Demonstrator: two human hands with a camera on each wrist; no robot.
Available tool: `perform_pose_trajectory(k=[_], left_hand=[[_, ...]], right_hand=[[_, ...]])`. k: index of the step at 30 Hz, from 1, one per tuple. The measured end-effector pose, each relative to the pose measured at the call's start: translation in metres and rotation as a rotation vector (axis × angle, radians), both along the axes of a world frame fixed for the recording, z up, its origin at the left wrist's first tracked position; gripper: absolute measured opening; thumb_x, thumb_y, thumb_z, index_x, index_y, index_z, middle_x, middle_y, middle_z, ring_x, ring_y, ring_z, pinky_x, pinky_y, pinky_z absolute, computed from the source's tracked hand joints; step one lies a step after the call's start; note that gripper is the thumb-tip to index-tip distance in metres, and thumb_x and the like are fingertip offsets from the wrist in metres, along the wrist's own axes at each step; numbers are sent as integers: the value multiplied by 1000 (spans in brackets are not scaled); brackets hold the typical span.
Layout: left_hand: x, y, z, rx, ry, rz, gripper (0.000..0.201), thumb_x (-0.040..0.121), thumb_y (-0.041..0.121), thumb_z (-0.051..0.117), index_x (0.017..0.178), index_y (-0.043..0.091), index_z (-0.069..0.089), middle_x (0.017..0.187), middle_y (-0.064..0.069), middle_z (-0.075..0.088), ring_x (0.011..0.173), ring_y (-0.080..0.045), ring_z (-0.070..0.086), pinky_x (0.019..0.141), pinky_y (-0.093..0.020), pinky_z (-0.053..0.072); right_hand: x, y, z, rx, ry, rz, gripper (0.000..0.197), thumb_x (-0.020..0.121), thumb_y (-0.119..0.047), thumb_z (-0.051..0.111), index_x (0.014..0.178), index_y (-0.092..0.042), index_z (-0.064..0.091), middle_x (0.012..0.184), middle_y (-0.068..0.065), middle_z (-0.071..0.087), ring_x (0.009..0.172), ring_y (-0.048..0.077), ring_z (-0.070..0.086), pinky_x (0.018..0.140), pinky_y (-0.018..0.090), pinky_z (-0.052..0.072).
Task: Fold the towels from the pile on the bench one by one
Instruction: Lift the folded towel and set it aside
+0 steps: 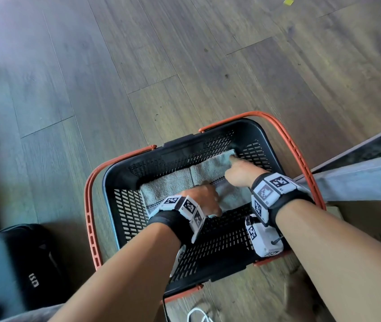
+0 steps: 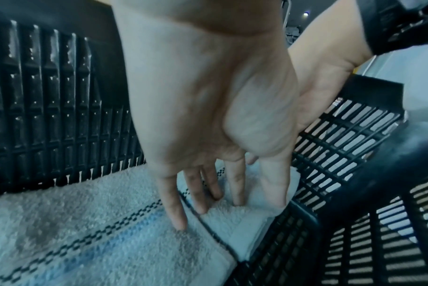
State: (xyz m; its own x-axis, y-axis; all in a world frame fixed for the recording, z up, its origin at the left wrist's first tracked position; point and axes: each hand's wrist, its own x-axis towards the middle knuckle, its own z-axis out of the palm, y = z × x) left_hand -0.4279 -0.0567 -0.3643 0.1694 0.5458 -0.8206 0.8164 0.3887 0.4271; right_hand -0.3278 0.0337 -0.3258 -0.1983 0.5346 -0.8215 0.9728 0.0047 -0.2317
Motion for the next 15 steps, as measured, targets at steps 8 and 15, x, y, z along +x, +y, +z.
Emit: perform_pose_trajectory(k=[8,15], left_hand=[[-9,1,50,120,19,188,35,91,30,65,124,19,64,126,0,64,111,-19,61,96,-36,53],[-16,-14,175,301,188,123,33,95,27,55,120,8,67,124,-7,65,113,-25,61,92,-29,48]], right_hand=[[16,-12,51,101,173,-85,24,89,-11,43,105,-10,60,99,6,62,93,27,59,84,34,48],[36,-48,157,215,320,-112,18,86,-11,44,86,-6,60,108,23,70,75,24,61,90,51,53]])
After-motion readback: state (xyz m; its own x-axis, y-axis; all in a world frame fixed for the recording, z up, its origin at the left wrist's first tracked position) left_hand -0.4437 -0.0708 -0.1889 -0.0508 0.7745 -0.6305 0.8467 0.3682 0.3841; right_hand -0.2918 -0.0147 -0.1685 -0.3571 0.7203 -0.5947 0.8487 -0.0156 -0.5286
